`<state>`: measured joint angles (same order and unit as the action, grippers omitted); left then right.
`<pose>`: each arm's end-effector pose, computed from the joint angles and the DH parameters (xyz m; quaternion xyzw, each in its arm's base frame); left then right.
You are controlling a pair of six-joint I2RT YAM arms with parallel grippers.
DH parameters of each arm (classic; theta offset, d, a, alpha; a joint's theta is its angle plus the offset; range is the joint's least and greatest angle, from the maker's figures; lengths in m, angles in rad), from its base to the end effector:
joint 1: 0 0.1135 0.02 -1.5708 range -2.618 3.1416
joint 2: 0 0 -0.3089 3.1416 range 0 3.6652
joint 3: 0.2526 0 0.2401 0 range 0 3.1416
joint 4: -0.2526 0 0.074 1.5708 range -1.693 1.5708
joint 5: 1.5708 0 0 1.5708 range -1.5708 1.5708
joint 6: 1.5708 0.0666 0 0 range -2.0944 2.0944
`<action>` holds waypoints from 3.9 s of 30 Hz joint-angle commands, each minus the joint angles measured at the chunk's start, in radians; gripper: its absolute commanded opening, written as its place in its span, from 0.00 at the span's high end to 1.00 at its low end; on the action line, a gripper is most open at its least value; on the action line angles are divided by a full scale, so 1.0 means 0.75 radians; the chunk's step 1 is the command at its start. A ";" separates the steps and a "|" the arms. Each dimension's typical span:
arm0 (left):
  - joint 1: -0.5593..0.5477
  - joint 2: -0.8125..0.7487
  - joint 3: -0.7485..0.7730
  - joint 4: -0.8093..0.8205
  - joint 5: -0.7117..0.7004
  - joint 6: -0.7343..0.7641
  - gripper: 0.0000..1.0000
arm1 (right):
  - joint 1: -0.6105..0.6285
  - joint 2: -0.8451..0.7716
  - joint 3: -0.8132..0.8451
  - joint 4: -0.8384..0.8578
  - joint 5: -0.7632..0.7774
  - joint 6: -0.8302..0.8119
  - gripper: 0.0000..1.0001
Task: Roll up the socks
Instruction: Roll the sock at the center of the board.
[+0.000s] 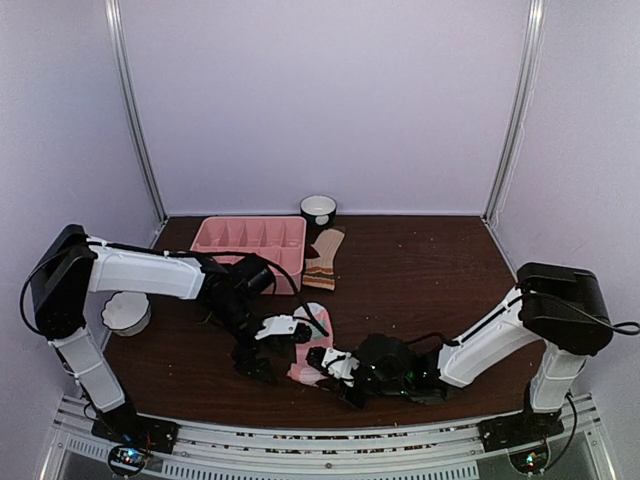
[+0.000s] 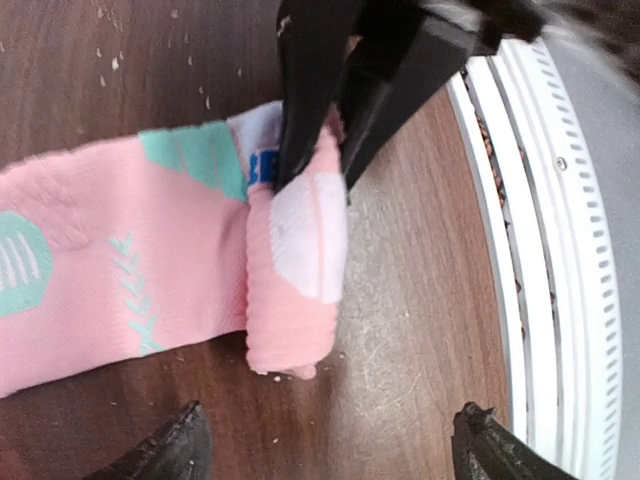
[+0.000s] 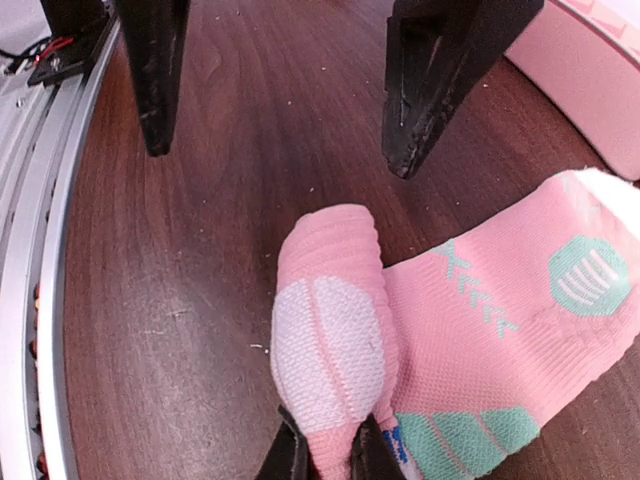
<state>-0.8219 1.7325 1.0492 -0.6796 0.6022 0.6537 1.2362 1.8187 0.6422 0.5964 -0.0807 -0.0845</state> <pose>0.1865 -0.2560 0.1920 0.6617 0.6821 -0.3023 0.0740 0.1125 0.3398 0.1444 -0.5544 0.6825 0.2884 0.3790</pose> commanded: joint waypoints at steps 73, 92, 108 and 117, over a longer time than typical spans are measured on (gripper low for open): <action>0.092 0.130 0.304 0.191 -0.018 -0.118 0.19 | -0.133 0.345 -0.114 -0.248 -0.426 1.154 0.98; -0.148 0.048 -0.028 0.234 -0.139 0.112 0.36 | -0.198 0.385 -0.058 -0.287 -0.517 1.234 0.98; -0.179 0.183 -0.015 0.260 -0.277 0.042 0.77 | -0.210 0.301 -0.085 -0.245 -0.465 1.268 0.88; -0.036 0.328 0.111 0.145 -0.058 -0.098 0.89 | -0.209 -0.007 -0.269 -0.116 -0.204 1.163 0.71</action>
<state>-0.9115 1.8969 1.1248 -0.4797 0.5438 0.6456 1.0817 1.8469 0.5598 0.7528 -0.3855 0.8436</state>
